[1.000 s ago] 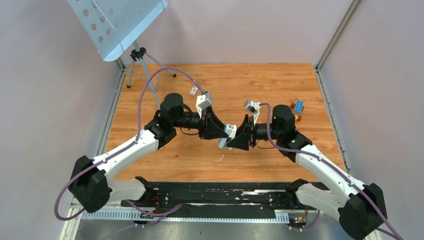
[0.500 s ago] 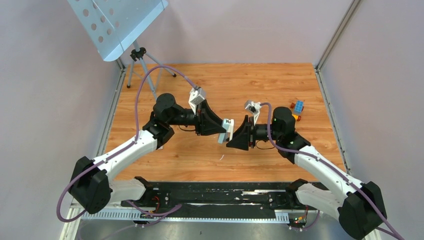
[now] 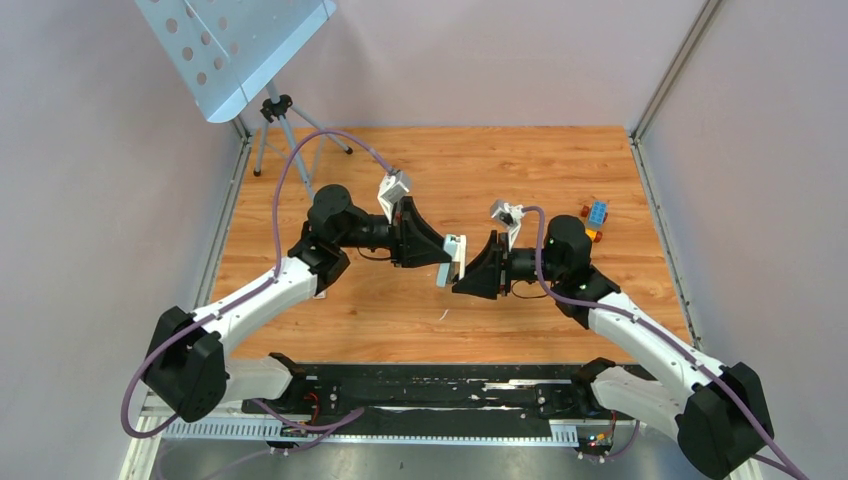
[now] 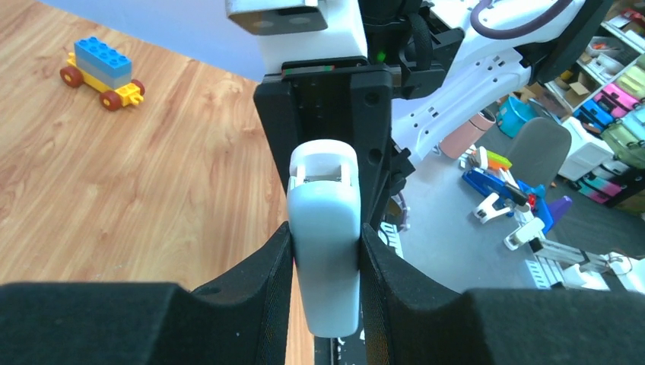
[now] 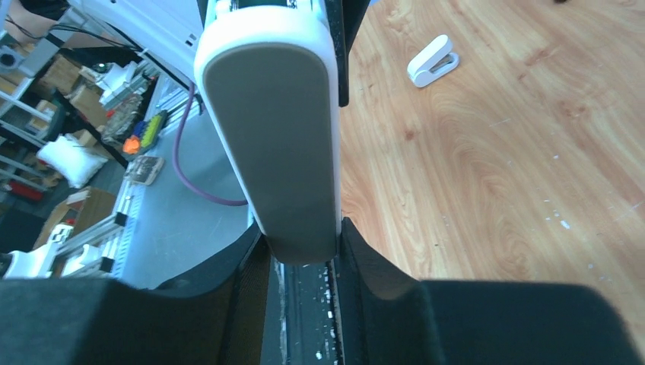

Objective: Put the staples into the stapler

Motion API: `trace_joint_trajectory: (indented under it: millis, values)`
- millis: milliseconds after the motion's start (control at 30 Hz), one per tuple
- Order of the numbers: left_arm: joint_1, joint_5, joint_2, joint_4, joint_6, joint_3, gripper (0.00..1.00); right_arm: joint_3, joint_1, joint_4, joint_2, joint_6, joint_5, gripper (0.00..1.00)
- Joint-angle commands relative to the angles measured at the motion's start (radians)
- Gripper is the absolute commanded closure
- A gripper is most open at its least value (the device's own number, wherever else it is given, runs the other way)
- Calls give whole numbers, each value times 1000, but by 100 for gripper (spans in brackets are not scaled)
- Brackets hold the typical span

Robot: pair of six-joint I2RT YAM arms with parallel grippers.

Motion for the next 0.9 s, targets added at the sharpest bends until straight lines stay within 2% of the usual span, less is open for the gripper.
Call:
trace_joint_trajectory:
  millis: [0, 33, 67, 133, 200, 300, 433, 700, 867]
  values:
    - [15, 16, 18, 33, 4, 0, 100, -7, 13, 32, -27, 16, -4, 83]
    - [22, 11, 16, 30, 2, 2, 100, -7, 15, 24, -36, 17, 8, 85]
    - [30, 2, 14, 22, -2, 2, 95, -5, 14, 8, -43, 18, 30, 86]
    - [45, -21, 2, 6, 0, 0, 69, -1, 13, -3, -57, 30, 63, 89]
    - [46, -55, -14, -44, 28, -5, 53, -2, 13, 11, -68, 64, 88, 92]
    - [44, -104, -26, -59, 5, -31, 37, -12, 13, 62, -84, 124, 115, 94]
    - [30, -123, -26, 34, -48, -101, 25, -34, 15, 146, -86, 197, 122, 95]
    - [-4, -143, 7, 279, -177, -166, 22, -57, 17, 220, -58, 247, 134, 95]
    - [-11, -141, 40, 356, -230, -179, 24, -63, 19, 239, -44, 254, 141, 96]
